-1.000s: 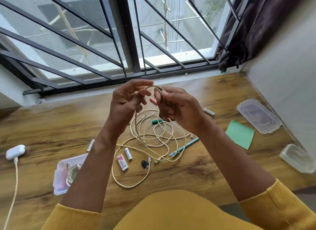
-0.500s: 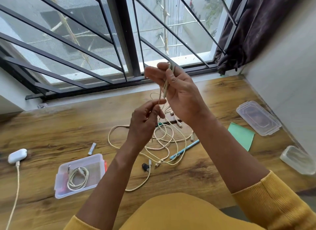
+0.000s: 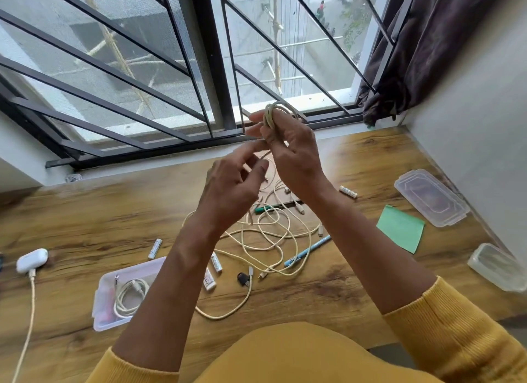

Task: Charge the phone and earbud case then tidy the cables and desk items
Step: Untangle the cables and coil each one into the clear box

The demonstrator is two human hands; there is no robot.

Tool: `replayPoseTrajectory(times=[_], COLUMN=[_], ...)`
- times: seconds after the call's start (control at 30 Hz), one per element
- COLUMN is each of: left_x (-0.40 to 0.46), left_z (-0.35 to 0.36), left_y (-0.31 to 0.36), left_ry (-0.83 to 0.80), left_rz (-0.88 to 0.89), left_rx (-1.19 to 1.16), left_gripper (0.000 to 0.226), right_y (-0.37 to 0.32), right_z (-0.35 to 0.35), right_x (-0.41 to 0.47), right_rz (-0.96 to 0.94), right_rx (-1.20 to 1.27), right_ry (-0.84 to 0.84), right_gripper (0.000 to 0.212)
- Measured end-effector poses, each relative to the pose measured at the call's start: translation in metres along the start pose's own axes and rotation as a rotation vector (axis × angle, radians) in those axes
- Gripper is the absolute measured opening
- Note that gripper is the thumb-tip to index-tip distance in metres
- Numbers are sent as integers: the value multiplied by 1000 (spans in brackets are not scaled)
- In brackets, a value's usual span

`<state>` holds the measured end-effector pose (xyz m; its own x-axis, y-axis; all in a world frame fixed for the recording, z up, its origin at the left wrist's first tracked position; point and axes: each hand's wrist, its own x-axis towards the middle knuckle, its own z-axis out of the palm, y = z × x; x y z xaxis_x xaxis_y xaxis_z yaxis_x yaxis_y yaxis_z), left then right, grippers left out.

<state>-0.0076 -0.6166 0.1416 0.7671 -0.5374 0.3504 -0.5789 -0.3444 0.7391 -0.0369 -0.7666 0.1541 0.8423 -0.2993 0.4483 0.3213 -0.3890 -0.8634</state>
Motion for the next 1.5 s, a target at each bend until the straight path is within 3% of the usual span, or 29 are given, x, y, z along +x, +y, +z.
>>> replayPoseTrajectory(times=[0.2, 0.33, 0.4, 0.53, 0.77, 0.83, 1.03, 1.2, 1.33, 1.5], left_x=[17, 20, 19, 18, 8, 7, -3, -11, -21, -28], left_z=[-16, -20, -21, -26, -23, -23, -15, 3, 18, 31], left_y=[-3, -5, -5, -7, -10, -14, -19, -25, -28, -20], left_ry=[57, 2, -5, -14, 52, 62, 88, 46, -23, -173], left_rz=[41, 81, 101, 80, 76, 32, -63, -172, -254, -166], left_rx=[-45, -11, 12, -31, -64, -143, -369, -357, -404, -141], left_gripper=[32, 29, 30, 29, 7, 11, 19, 31, 27, 26], right_y=[7, 6, 9, 13, 17, 16, 5, -8, -10, -2], right_z=[-10, -11, -13, -17, -22, -25, -28, -28, -27, -15], right_x=[-1, -6, -9, -16, -20, -21, -20, -13, -11, -9], right_rz=[-18, 36, 92, 276, 437, 469, 419, 324, 353, 372], right_rx=[-375, -388, -282, 158, 501, 620, 987, 1036, 1106, 1060], right_ry=[-117, -272, -368, -563, -700, -716, -566, -374, -248, -134], right_gripper=[19, 27, 36, 55, 45, 41, 38, 35, 37, 25])
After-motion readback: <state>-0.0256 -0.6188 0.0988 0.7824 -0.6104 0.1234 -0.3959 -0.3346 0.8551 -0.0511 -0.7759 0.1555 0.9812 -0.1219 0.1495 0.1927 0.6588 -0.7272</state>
